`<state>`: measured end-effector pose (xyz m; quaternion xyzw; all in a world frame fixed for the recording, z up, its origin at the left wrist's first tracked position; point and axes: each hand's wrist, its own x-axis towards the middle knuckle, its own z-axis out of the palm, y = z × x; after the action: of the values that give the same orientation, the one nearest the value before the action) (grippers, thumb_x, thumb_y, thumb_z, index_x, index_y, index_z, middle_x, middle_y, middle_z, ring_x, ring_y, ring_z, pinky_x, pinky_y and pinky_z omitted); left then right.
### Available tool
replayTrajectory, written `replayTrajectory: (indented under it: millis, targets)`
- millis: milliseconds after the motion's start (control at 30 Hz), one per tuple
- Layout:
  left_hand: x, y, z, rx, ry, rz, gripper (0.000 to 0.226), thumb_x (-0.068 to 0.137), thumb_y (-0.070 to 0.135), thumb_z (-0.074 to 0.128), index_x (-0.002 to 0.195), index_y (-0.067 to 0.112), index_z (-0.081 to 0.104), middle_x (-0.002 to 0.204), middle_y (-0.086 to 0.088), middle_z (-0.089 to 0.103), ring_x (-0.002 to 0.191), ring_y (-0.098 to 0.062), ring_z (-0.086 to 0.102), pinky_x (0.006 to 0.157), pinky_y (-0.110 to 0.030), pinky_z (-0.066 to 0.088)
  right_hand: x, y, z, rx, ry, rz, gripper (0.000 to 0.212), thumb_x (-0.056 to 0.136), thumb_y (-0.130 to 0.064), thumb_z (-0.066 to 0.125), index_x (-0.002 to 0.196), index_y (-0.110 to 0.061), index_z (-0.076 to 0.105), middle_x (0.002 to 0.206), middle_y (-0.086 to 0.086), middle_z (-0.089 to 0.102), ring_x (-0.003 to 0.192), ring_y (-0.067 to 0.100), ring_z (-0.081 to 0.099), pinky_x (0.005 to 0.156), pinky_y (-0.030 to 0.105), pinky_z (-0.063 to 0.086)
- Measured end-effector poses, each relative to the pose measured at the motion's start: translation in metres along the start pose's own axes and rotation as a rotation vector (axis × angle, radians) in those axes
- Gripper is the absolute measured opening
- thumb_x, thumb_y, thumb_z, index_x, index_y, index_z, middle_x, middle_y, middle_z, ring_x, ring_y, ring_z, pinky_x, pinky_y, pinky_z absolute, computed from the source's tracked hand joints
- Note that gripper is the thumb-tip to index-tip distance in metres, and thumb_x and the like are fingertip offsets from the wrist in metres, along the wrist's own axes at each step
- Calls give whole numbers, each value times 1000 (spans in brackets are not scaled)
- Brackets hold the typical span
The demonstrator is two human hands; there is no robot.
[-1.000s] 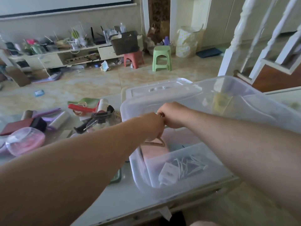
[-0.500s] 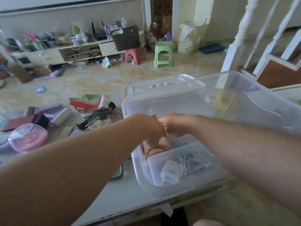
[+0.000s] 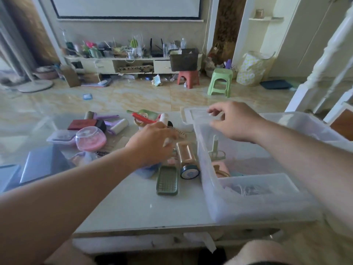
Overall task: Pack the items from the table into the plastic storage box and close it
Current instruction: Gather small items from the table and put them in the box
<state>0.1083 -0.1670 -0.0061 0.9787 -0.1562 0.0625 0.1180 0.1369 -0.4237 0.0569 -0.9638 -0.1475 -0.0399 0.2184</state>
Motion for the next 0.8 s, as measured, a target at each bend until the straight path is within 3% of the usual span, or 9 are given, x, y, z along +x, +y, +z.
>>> replayTrajectory:
  millis: [100, 200, 367, 533, 633, 733, 800]
  targets:
    - [-41, -48, 13, 0, -36, -129, 33, 86, 34, 67, 117, 44, 68, 125, 7, 57, 115, -21, 56, 95, -39, 51, -13, -68, 19, 29, 33, -141, 40, 95, -23, 65, 135, -22, 66, 126, -1, 66, 105, 15, 56, 89, 29, 44]
    - [-64, -82, 31, -46, -45, -254, 46, 84, 29, 67, 128, 44, 62, 133, 2, 51, 126, -28, 49, 106, -40, 45, -15, -119, 72, 35, -11, -198, 41, 91, -27, 65, 132, -26, 67, 122, 0, 61, 111, 23, 58, 93, 35, 50]
    - [-57, -111, 67, -144, -94, -429, 72, 83, 32, 63, 149, 44, 36, 149, -8, 32, 139, -39, 31, 114, -47, 35, -3, -132, 171, -16, -198, -11, 53, 87, -31, 63, 139, -32, 58, 141, 2, 52, 126, 30, 54, 95, 37, 47]
    - [-33, -129, 103, -7, -73, -332, 90, 77, 42, 66, 155, 43, 20, 164, -12, 13, 151, -37, 10, 123, -48, 20, 30, -94, 221, -266, -238, 79, 66, 87, -24, 61, 151, -31, 43, 151, -1, 41, 130, 36, 45, 106, 45, 44]
    - [-23, -149, 118, 146, -219, -256, 106, 76, 30, 68, 159, 43, 2, 169, -10, -7, 154, -40, -9, 124, -57, 8, 56, -85, 226, -405, -260, 77, 71, 92, -18, 56, 157, -32, 32, 160, -6, 35, 131, 35, 39, 104, 47, 42]
    - [-21, -173, 126, 65, -273, -250, 113, 74, 19, 71, 158, 45, 0, 168, -8, -8, 150, -45, 13, 118, -53, 30, 76, -82, 234, -449, -328, 32, 76, 94, -15, 52, 160, -40, 24, 162, -13, 30, 132, 33, 35, 98, 46, 43]
    - [-24, -179, 127, 20, -226, -243, 107, 73, 19, 69, 155, 49, 7, 164, -7, 3, 133, -49, 36, 108, -49, 42, 85, -79, 239, -456, -324, 4, 71, 94, -14, 54, 154, -45, 31, 157, -13, 36, 129, 32, 37, 99, 48, 44]
